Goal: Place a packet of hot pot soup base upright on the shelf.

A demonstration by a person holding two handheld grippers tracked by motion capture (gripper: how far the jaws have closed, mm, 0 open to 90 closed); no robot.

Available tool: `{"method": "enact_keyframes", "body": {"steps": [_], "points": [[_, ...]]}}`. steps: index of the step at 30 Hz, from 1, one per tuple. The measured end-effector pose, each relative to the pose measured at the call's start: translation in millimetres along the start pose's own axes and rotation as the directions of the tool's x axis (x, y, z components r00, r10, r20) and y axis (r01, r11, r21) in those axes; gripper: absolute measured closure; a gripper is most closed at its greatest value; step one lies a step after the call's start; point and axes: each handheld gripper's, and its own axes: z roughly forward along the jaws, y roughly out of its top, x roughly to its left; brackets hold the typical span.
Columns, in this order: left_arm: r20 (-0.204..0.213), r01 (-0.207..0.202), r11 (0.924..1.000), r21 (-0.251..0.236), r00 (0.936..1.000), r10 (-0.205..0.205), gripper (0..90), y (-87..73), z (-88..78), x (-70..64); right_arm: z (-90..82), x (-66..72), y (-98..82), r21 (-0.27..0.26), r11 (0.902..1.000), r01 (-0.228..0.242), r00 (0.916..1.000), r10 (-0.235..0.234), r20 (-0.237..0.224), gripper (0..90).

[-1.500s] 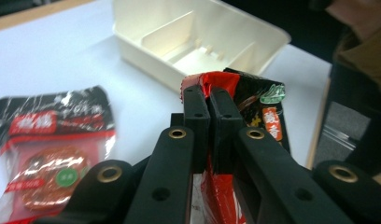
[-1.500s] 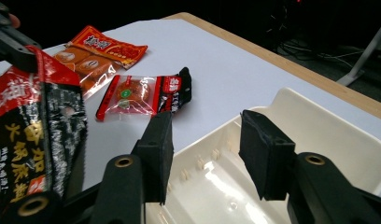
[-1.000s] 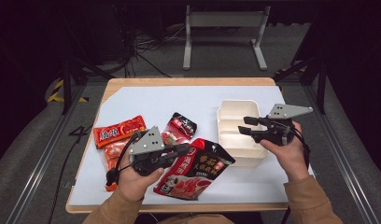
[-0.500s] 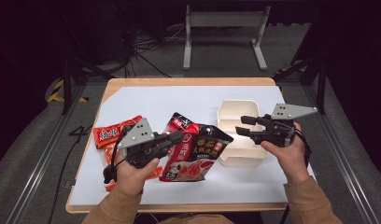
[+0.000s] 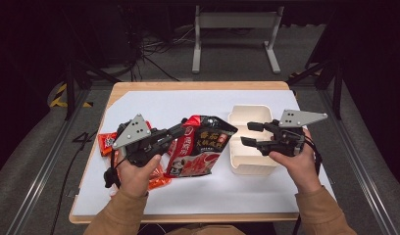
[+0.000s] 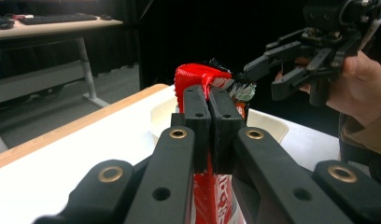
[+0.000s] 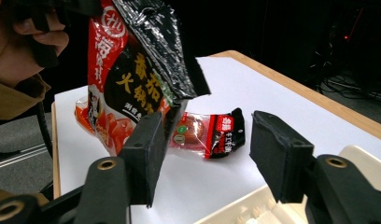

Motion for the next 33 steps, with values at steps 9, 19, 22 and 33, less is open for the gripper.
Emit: {"method": "enact_keyframes", "body": {"steps": [9, 19, 22, 33], "points": [[0.002, 0.021, 0.9998, -0.007, 0.9998, -0.021, 87.9, -0.1, 2.3, 3.9, 21.8, 2.0, 9.6, -0.001, 1.0, -0.003, 0.9979, 0.003, -0.065, 36.6], [0.008, 0.016, 0.9998, -0.007, 0.9998, -0.016, 87.9, -0.8, 3.4, 4.2, 56.4, -3.1, 12.4, -0.015, 0.9985, -0.052, 0.9891, 0.049, -0.139, 37.7], [0.016, 0.017, 0.9999, -0.003, 0.9997, -0.017, 87.8, -1.2, 4.2, 3.9, 64.5, -3.7, 11.4, 0.004, 0.9985, -0.055, 0.9865, 0.055, -0.154, 40.3], [0.023, 0.022, 0.9997, -0.004, 0.9995, -0.022, 87.7, -3.0, 6.8, 4.6, 75.9, -1.9, 10.4, 0.038, 0.9981, -0.048, 0.9724, 0.055, -0.227, 60.4]]}}
